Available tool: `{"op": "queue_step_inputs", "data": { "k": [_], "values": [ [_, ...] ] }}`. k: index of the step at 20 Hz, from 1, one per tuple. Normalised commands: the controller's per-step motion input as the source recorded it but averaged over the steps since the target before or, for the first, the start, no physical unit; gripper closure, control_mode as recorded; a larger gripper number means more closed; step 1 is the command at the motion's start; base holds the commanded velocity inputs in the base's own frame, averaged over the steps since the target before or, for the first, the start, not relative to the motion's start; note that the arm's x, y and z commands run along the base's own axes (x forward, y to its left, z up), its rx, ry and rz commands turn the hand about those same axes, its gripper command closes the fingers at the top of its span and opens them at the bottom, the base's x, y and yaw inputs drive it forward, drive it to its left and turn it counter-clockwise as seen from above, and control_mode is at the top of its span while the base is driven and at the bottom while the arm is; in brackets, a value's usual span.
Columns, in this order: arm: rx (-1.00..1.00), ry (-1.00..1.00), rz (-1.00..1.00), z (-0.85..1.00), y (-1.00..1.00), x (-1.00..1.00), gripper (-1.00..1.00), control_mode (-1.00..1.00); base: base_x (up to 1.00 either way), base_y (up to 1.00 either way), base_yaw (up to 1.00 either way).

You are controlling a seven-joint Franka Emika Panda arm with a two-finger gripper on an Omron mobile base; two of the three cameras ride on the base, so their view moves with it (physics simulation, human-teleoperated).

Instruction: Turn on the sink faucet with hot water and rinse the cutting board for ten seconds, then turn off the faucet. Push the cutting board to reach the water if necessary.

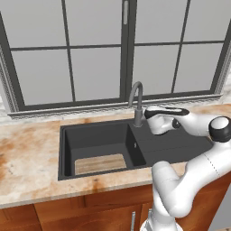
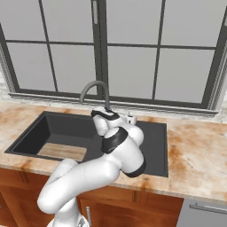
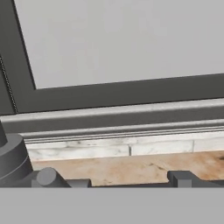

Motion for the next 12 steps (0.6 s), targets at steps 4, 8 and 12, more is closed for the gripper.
{"op": "queue_step_inputs", "data": {
  "k": [4,8,12],
  "values": [
    [0.02,0.0,0.0,0.0,-0.42,0.0,-1.0,-1.0,0.0,0.0,0.0],
    [0.02,0.0,0.0,0.0,-0.42,0.0,-1.0,-1.0,0.0,0.0,0.0],
    [0.02,0.0,0.0,0.0,-0.39,0.0,-1.0,-1.0,0.0,0.0,0.0]
  ]
}}
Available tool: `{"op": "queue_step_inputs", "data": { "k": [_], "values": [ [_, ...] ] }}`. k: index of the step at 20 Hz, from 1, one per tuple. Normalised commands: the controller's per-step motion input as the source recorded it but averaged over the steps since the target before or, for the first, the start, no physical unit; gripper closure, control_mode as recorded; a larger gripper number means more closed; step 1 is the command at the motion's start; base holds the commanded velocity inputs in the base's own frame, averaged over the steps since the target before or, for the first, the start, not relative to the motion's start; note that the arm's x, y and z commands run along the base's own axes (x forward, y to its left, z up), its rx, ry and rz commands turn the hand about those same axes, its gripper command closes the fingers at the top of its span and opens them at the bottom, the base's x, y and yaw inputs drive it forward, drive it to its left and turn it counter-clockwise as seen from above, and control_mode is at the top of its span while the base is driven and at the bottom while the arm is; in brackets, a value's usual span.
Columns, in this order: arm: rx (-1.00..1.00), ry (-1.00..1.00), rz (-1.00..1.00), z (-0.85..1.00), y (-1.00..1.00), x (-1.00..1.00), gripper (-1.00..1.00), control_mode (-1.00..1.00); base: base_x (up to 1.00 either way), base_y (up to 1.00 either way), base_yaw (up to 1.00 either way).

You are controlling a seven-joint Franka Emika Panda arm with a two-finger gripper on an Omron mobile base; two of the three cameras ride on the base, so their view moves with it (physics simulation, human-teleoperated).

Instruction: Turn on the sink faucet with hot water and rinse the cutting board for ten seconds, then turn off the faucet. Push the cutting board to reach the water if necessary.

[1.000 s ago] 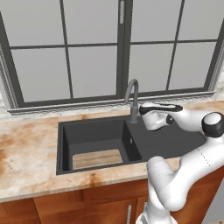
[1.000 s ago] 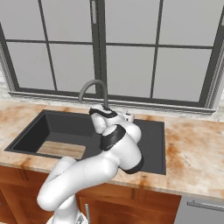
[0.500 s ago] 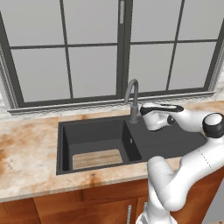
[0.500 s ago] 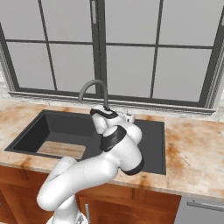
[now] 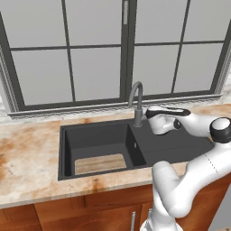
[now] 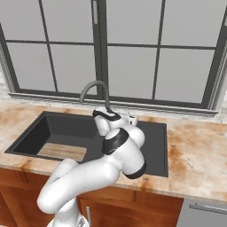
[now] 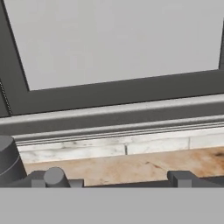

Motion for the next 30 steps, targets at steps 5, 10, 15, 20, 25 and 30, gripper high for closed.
{"op": "queue_step_inputs", "data": {
  "k": [5,10,15,20,25,30],
  "values": [
    [0.01,0.0,0.0,0.0,-0.35,0.0,-1.0,-1.0,0.0,0.0,0.0],
    [0.01,0.0,0.0,0.0,-0.32,0.0,-1.0,-1.0,0.0,0.0,0.0],
    [0.0,0.0,0.0,0.0,-0.3,-0.01,-1.0,-1.0,0.0,0.0,0.0],
    [0.01,0.0,0.0,0.0,-0.3,0.0,-1.0,-1.0,0.0,0.0,0.0],
    [0.01,0.0,0.0,0.0,-0.35,-0.02,-1.0,-1.0,0.0,0.0,0.0],
    [0.0,0.0,0.0,0.0,-0.26,-0.01,-1.0,-1.0,0.0,0.0,0.0]
  ]
}}
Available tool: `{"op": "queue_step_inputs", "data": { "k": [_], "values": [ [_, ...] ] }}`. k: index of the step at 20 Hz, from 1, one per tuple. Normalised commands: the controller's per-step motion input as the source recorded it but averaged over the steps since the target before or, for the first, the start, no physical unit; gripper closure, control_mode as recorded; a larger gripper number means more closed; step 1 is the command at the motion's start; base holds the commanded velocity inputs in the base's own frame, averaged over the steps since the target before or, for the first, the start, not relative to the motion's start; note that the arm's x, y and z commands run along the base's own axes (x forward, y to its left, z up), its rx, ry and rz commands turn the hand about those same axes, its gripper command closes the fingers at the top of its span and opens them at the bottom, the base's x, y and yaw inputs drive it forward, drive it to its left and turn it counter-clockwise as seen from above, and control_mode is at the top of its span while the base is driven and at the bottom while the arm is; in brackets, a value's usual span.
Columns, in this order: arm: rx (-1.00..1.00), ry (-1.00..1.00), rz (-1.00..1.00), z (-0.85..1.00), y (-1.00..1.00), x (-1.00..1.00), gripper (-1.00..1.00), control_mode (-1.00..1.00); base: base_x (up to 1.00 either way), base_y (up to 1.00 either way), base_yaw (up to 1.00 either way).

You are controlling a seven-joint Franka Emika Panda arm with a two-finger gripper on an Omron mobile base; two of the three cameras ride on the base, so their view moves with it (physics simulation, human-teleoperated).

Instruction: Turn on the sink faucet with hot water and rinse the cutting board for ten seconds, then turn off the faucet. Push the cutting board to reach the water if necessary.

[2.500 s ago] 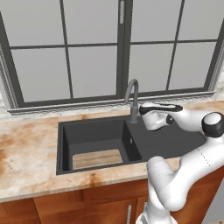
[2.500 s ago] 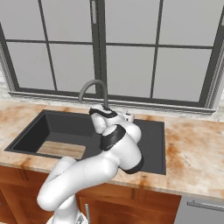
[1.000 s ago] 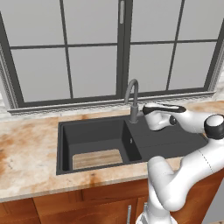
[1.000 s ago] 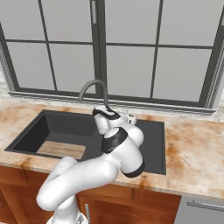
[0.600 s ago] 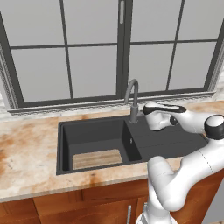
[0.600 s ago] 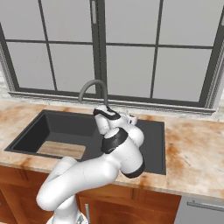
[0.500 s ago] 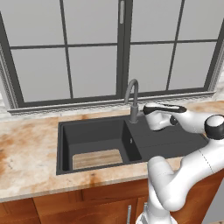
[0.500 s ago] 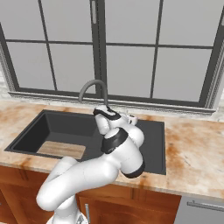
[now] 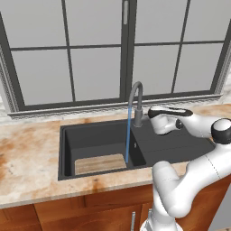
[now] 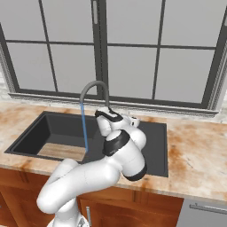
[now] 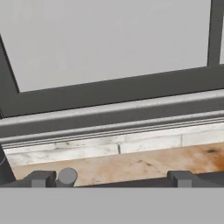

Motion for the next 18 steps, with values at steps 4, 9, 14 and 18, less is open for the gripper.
{"op": "queue_step_inputs", "data": {
  "k": [4,9,14,18],
  "values": [
    [0.01,0.0,0.0,0.0,-0.3,0.0,-1.0,-1.0,0.0,0.0,0.0],
    [0.01,0.0,0.0,0.0,-0.31,0.0,-1.0,-1.0,0.0,0.0,0.0],
    [0.0,0.0,0.0,0.0,-0.26,0.0,-1.0,-1.0,0.0,0.0,0.0],
    [0.0,0.0,0.0,0.0,-0.01,0.0,-1.0,-1.0,0.0,0.0,0.0]
  ]
}}
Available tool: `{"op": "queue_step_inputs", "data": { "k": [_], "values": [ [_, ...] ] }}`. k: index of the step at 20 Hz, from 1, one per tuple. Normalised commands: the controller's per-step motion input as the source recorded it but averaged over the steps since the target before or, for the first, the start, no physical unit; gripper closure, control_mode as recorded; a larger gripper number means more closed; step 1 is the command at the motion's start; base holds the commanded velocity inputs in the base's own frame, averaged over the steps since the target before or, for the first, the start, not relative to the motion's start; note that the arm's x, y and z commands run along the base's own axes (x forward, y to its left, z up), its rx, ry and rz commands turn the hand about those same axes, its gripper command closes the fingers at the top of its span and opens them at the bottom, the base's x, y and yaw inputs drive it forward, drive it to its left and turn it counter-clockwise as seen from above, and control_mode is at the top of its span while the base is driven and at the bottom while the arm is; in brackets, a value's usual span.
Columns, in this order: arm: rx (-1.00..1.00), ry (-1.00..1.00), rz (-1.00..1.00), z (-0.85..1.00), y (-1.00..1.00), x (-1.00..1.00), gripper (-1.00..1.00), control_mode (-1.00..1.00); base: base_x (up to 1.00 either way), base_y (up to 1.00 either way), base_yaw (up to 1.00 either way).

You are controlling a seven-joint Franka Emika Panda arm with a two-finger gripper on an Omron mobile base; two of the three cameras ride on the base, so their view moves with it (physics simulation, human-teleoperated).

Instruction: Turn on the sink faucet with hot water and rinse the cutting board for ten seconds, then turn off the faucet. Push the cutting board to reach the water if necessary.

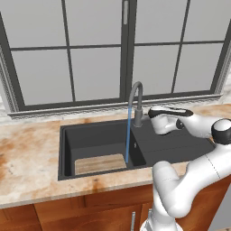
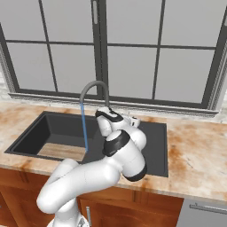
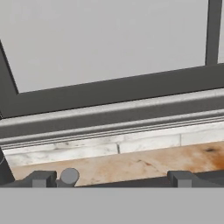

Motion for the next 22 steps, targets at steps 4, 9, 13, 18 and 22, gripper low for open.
{"op": "queue_step_inputs", "data": {
  "k": [4,9,13,18,22],
  "values": [
    [0.0,0.0,0.0,0.0,0.0,0.0,-1.0,-1.0,0.0,0.0,0.0],
    [0.0,0.0,0.0,0.0,0.0,0.0,-1.0,-1.0,0.0,0.0,0.0],
    [0.0,0.0,0.0,0.0,0.0,0.0,-1.0,-1.0,0.0,0.0,0.0],
    [0.0,0.0,0.0,0.0,0.0,0.0,-1.0,-1.0,0.0,0.0,0.0],
    [0.0,0.0,0.0,0.0,0.0,0.0,-1.0,-1.0,0.0,0.0,0.0]
  ]
}}
